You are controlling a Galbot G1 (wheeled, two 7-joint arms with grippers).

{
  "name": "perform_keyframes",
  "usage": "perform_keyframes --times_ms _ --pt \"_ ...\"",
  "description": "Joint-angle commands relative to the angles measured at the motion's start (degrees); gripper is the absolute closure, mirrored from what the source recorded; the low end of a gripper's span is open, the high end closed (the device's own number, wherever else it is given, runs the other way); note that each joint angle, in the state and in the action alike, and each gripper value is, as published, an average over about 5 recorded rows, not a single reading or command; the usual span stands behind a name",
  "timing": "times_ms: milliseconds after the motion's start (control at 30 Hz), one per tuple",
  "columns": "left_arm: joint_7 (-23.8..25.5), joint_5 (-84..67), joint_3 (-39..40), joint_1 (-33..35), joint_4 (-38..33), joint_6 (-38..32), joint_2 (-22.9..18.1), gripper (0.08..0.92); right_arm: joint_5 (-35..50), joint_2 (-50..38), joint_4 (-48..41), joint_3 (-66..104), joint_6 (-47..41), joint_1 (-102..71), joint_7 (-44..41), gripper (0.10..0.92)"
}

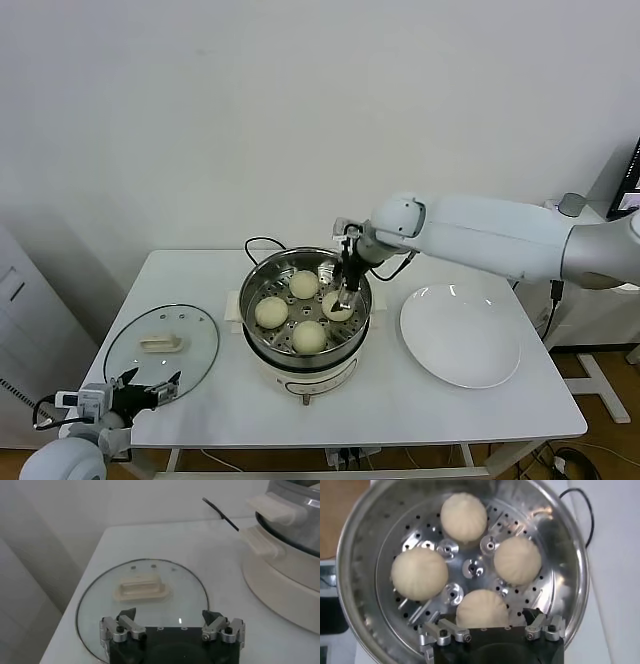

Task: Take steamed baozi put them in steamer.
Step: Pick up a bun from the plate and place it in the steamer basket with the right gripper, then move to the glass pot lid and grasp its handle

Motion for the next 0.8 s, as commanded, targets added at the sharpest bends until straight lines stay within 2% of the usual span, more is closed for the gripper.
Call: perform_keyframes --times_ms 33,233,467,600,800 --pt "-0.05 0.02 -0.33 -0.36 0.37 0.03 -0.24 0.177 5.58 -8.50 0.43 9.77 3.92 -1.71 1.63 0.203" --pt "-0.05 -0.20 -0.54 -0.59 0.02 0.03 -0.44 0.177 7.71 -15.90 0.89 21.40 11.56 -9.93 8.28 0.203" --pt "-0.10 -0.46 -0.94 -1.26 -0.17 0.01 -0.58 0.177 7.68 -22.33 3.72 39.79 21.40 -27.84 17.89 0.203" --pt "0.00 -0.43 -1.03 -1.21 -0.41 -0.14 -0.59 0.177 6.50 -24.14 5.77 50.03 24.32 -38.51 20.55 0.203" --pt "0.17 -0.29 -1.08 -1.33 -0.50 -0.85 -0.65 0.177 2.33 -22.39 6.85 69.36 28.41 -57.17 26.68 0.203"
